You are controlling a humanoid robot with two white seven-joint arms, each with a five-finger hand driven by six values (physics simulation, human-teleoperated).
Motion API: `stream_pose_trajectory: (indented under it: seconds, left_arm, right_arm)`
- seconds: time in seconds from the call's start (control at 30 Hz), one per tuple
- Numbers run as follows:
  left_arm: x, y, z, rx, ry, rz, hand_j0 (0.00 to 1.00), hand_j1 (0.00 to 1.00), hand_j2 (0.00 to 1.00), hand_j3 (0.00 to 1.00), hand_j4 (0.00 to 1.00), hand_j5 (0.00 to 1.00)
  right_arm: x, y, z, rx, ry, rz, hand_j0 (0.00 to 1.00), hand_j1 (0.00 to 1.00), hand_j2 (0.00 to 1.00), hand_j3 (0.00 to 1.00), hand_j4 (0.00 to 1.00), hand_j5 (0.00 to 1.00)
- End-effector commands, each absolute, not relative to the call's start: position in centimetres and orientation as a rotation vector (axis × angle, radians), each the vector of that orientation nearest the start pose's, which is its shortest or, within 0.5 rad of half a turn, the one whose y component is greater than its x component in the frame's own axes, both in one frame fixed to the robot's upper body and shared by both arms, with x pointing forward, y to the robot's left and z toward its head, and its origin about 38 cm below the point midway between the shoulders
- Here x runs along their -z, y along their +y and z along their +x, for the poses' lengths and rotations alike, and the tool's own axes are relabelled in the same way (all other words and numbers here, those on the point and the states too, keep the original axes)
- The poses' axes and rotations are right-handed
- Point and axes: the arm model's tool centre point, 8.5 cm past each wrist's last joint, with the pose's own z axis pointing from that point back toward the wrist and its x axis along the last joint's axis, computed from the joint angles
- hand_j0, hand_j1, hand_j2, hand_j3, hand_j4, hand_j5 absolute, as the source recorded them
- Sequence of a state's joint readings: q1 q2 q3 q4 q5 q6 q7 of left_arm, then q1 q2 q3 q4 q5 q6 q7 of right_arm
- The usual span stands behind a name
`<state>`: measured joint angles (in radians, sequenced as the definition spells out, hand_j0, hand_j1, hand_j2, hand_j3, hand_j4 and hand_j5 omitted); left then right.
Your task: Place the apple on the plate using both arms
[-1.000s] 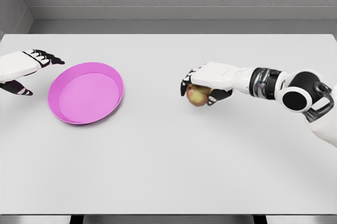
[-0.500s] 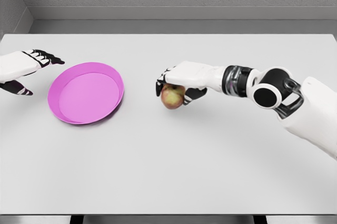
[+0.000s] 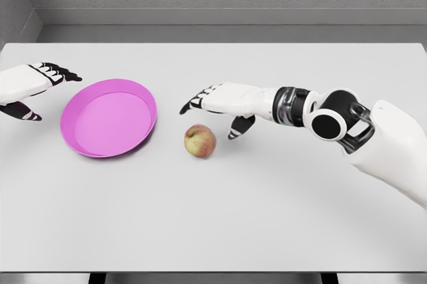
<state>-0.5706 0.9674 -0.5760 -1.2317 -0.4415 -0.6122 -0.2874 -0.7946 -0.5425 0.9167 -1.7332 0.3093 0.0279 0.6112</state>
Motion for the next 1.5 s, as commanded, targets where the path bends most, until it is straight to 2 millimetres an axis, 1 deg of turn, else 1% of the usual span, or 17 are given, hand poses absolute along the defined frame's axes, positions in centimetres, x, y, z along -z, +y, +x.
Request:
stream_pose_trajectory:
  seconds: [0.0,0.1,0.13,0.17,0.23,0.37,0.53,0.6,0.7,0.77,0.83,0.9,1.03,1.1,1.2,1.33,1.47]
  left_arm:
    - [-20.4,42.4,43.2,1.861,-1.289,0.632,1.00,1.00,1.00,1.00,1.00,1.00]
    - [-20.4,42.4,43.2,1.861,-1.289,0.632,1.00,1.00,1.00,1.00,1.00,1.00]
    - [-20.4,42.4,43.2,1.861,-1.289,0.632,1.00,1.00,1.00,1.00,1.00,1.00]
    - [-20.3,42.4,43.2,1.862,-1.288,0.630,1.00,1.00,1.00,1.00,1.00,1.00]
    - [-20.3,42.4,43.2,1.862,-1.288,0.630,1.00,1.00,1.00,1.00,1.00,1.00]
    - [-20.4,42.4,43.2,1.858,-1.292,0.630,1.00,1.00,1.00,1.00,1.00,1.00]
    - [-20.7,42.2,43.3,1.858,-1.303,0.632,1.00,1.00,1.00,1.00,1.00,1.00]
    - [-20.9,41.0,43.1,1.887,-1.331,0.619,1.00,1.00,1.00,1.00,1.00,1.00]
    - [-20.8,36.4,42.3,1.990,-1.411,0.544,1.00,1.00,1.00,1.00,1.00,1.00]
    - [-21.7,32.7,41.2,2.114,-1.475,0.546,1.00,1.00,1.00,1.00,1.00,1.00]
    - [-22.6,30.4,40.5,2.196,-1.519,0.564,1.00,1.00,1.00,1.00,1.00,1.00]
    - [-23.5,28.2,40.4,2.276,-1.534,0.583,1.00,1.00,1.00,1.00,1.00,1.00]
    - [-23.4,21.6,40.5,2.537,-1.514,0.579,1.00,1.00,1.00,1.00,1.00,1.00]
    - [-23.6,20.3,40.6,2.605,-1.492,0.583,1.00,1.00,1.00,1.00,1.00,1.00]
    - [-22.7,18.8,40.5,2.707,-1.397,0.543,1.00,1.00,1.00,1.00,1.00,1.00]
    - [-24.0,17.9,40.5,2.696,-1.460,0.543,1.00,1.00,1.00,1.00,1.00,1.00]
    - [-23.6,16.7,39.8,2.671,-1.517,0.385,1.00,1.00,1.00,1.00,1.00,1.00]
  right_arm:
    - [-22.4,-11.9,41.5,-2.005,-1.403,-0.195,1.00,1.00,1.00,1.00,1.00,1.00]
    - [-27.2,-20.1,43.6,-1.871,-1.404,-0.427,1.00,1.00,1.00,1.00,1.00,1.00]
    - [-28.5,-22.2,43.9,-1.837,-1.403,-0.485,1.00,1.00,1.00,1.00,1.00,1.00]
    - [-29.5,-25.0,44.0,-1.805,-1.395,-0.539,1.00,1.00,1.00,1.00,1.00,1.00]
    - [-30.6,-29.2,43.5,-1.726,-1.403,-0.607,1.00,1.00,1.00,1.00,1.00,1.00]
    - [-31.9,-34.6,43.4,-1.631,-1.440,-0.677,1.00,1.00,1.00,1.00,1.00,1.00]
    - [-31.9,-35.8,43.4,-1.637,-1.411,-0.694,1.00,1.00,1.00,1.00,1.00,1.00]
    - [-31.2,-35.9,43.2,-1.640,-1.396,-0.679,1.00,1.00,1.00,1.00,1.00,1.00]
    - [-30.4,-35.7,42.9,-1.681,-1.383,-0.662,1.00,1.00,1.00,1.00,1.00,1.00]
    - [-29.7,-34.8,42.6,-1.742,-1.402,-0.629,1.00,1.00,1.00,1.00,1.00,1.00]
    - [-29.1,-34.2,42.6,-1.754,-1.401,-0.608,1.00,1.00,1.00,1.00,1.00,1.00]
    - [-29.4,-34.1,42.6,-1.754,-1.407,-0.613,1.00,1.00,1.00,1.00,1.00,1.00]
    - [-30.1,-34.3,42.5,-1.758,-1.410,-0.635,1.00,1.00,1.00,1.00,1.00,1.00]
    - [-30.3,-34.5,42.4,-1.750,-1.413,-0.640,1.00,1.00,1.00,1.00,1.00,1.00]
    - [-30.0,-34.6,42.3,-1.756,-1.401,-0.636,1.00,1.00,1.00,1.00,1.00,1.00]
    - [-29.6,-34.2,42.0,-1.767,-1.401,-0.624,1.00,1.00,1.00,1.00,1.00,1.00]
    - [-29.4,-34.2,42.0,-1.767,-1.398,-0.620,1.00,1.00,1.00,1.00,1.00,1.00]
